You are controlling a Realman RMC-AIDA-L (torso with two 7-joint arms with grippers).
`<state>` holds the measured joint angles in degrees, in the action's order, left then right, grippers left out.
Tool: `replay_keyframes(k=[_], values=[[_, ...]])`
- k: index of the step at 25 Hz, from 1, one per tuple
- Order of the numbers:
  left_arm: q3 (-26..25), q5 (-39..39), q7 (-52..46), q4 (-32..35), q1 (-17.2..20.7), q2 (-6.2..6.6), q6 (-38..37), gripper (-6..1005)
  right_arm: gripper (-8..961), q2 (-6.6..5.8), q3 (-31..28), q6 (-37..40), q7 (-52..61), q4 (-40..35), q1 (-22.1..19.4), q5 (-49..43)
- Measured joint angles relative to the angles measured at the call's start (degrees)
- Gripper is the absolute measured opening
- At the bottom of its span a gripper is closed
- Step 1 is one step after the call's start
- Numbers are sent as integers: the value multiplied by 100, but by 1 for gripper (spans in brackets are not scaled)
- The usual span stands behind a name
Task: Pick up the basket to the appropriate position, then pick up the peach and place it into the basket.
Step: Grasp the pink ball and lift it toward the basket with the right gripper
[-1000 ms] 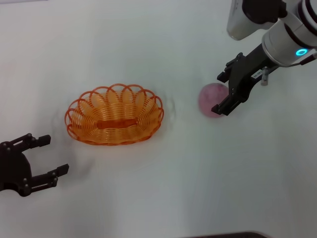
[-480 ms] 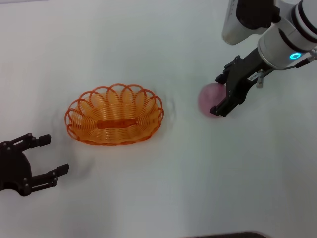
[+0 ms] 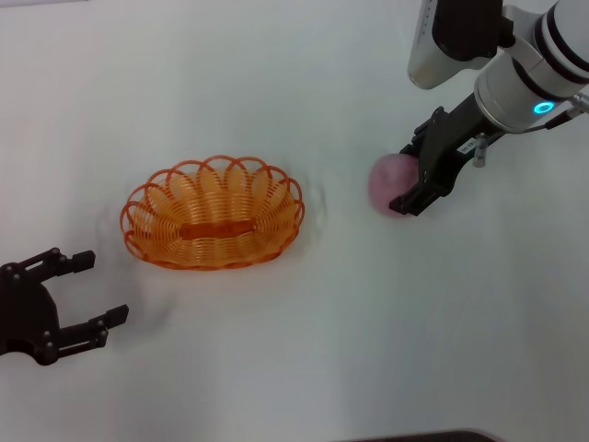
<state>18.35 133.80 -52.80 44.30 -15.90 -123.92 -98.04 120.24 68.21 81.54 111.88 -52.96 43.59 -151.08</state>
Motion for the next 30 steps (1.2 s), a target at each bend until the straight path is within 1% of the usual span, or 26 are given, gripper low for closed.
replay_keyframes(k=[4, 10, 15, 21, 30], values=[[0, 6, -2, 0, 9, 0, 1, 813, 854, 0, 19, -5, -2, -18, -16, -12], [2, 10, -11, 0, 6, 0, -5, 813, 656, 0, 20, -16, 0, -37, -24, -20], [9, 25, -12, 0, -1, 0, -5, 813, 422, 0, 18, -19, -19, -44, -42, -19], [19, 25, -12, 0, -1, 0, -5, 813, 394, 0, -21, 42, -20, -151, -54, 42], [2, 4, -11, 0, 6, 0, -10, 813, 393, 0, -60, 556, 0, -830, -162, 485]])
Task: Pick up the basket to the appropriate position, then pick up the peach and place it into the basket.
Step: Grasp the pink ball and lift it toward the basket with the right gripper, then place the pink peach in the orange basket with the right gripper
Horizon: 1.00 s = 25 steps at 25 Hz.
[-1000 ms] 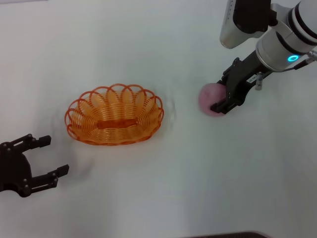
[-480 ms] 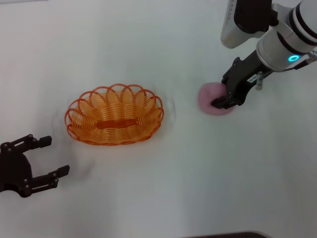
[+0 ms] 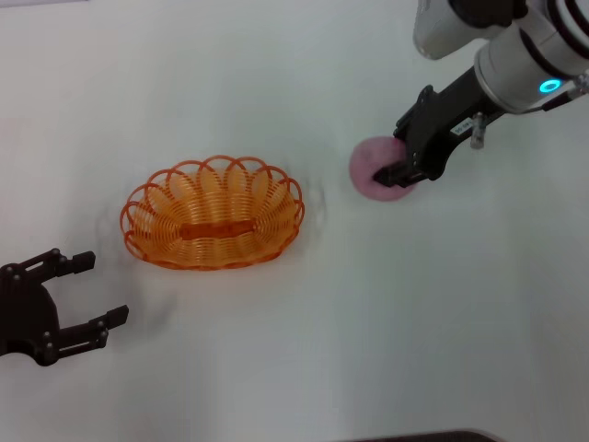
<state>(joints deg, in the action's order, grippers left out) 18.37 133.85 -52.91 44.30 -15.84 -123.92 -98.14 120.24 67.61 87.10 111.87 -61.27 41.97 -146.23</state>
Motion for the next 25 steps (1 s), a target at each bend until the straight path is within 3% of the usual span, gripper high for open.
replay_keyframes(k=[12, 25], values=[[0, -8, -8, 0, -11, 0, -15, 813, 394, -20, -24, 124, -13, -392, -235, 332], [0, -8, -9, 0, -16, 0, -22, 813, 394, -32, 12, 70, -158, -406, -422, 1536]])
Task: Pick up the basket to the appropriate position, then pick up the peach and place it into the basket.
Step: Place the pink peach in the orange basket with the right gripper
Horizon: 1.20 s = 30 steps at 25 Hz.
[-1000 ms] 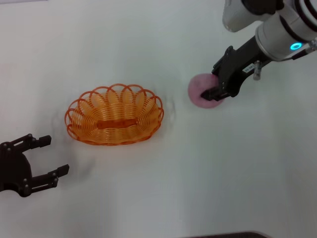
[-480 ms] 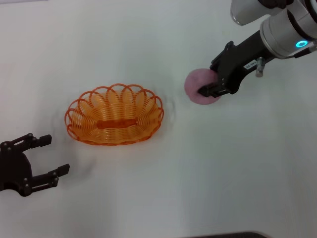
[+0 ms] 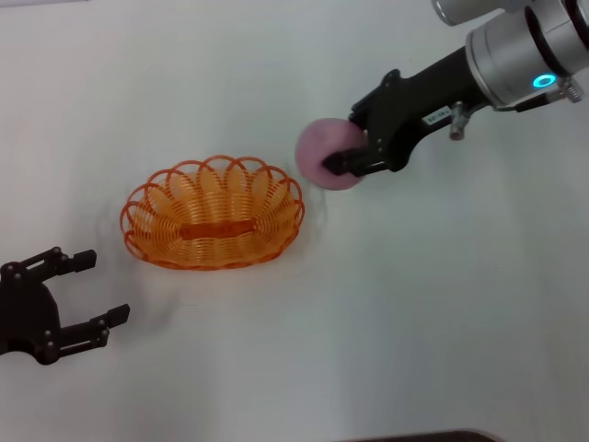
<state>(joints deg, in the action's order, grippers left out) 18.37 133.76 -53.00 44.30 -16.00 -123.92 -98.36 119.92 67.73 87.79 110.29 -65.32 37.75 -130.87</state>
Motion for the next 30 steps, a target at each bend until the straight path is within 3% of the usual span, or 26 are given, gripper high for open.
replay_keyframes(k=[5, 17, 30], values=[[0, 0, 0, 0, -3, 0, 0, 813, 394, 30, 173, -188, -122, 148, -4, 343], [0, 0, 0, 33, -8, 0, 1, 814, 394, 46, 1379, -1134, -72, 848, 329, 856], [-1, 0, 0, 35, 0, 0, -8, 814, 395, 58, 2138, -2076, -127, 1390, 520, 1152]])
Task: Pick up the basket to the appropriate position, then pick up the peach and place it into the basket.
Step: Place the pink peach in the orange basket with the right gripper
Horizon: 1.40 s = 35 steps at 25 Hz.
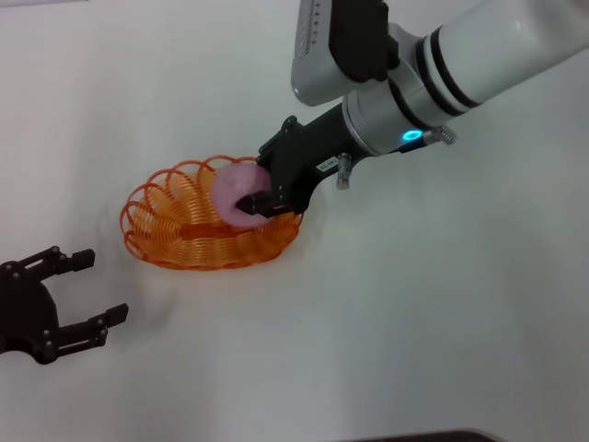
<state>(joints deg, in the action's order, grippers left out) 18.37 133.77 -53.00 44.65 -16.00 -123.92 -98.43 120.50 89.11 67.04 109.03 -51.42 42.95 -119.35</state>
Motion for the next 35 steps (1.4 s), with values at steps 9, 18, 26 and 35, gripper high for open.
replay_keyframes(k=[9, 18, 26, 35], values=[[0, 0, 0, 0, 3, 0, -1, 814, 395, -4, 92, -80, -50, 74, -7, 17], [0, 0, 0, 0, 1, 0, -1, 814, 614, -7, 61, -111, -81, 82, -67, 95], [0, 0, 0, 0, 0, 0, -5, 814, 939, -20, 36, -114, -90, 87, -95, 179], [-24, -3, -3, 1, 2, 0, -91, 814, 934, -69, -403, -2, -985, -24, -598, 818]])
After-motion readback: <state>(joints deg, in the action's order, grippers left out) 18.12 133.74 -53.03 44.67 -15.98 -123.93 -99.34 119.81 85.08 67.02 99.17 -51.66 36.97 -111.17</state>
